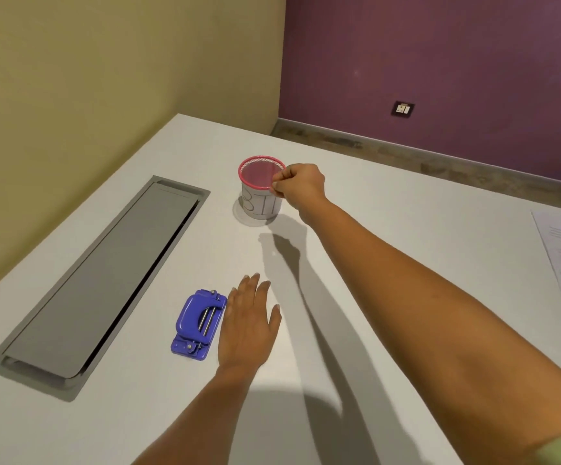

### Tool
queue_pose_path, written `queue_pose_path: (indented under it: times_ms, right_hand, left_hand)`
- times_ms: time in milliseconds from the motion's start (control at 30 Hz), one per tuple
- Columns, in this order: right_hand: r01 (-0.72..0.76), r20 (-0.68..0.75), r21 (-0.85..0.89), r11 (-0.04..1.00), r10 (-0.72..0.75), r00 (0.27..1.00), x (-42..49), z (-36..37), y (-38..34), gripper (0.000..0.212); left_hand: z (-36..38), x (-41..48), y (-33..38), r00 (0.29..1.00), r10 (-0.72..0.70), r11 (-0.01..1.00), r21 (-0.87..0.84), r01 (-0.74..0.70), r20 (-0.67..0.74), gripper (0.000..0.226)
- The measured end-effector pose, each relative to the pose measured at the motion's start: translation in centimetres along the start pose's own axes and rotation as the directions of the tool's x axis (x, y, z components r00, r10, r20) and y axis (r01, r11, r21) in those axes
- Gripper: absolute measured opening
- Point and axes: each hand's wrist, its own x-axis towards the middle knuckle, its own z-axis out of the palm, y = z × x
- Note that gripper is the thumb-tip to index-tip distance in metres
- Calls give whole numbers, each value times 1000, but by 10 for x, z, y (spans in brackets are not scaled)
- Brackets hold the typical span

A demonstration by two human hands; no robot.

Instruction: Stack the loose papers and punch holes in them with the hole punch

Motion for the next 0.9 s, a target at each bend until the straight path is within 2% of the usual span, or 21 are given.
queue_pose_path:
  times_ms: [200,333,433,700,900]
  right_hand:
    - [119,-51,-174,977,-129,990,27,20,-14,27]
    - [169,47,-263,950,-163,986,29,20,-16,35]
    - [197,58,-265,944,-188,980,31,18,-15,40]
    - [229,-108,-150,962,-246,963,29,14,-6,22]
    - [282,-142,-136,950,-300,943,6,3,21,11]
  left_hand:
    - [1,2,0,1000,-7,1000,8,8,-14,47]
    - [0,1,1,1000,-5,1000,6,5,-13,46]
    - [0,1,1,1000,-8,1000,15,8,-8,47]
    - [0,1,1,1000,-6,1000,28,6,-3,48]
    - [1,0,0,1000,0,1000,24,1,-23,47]
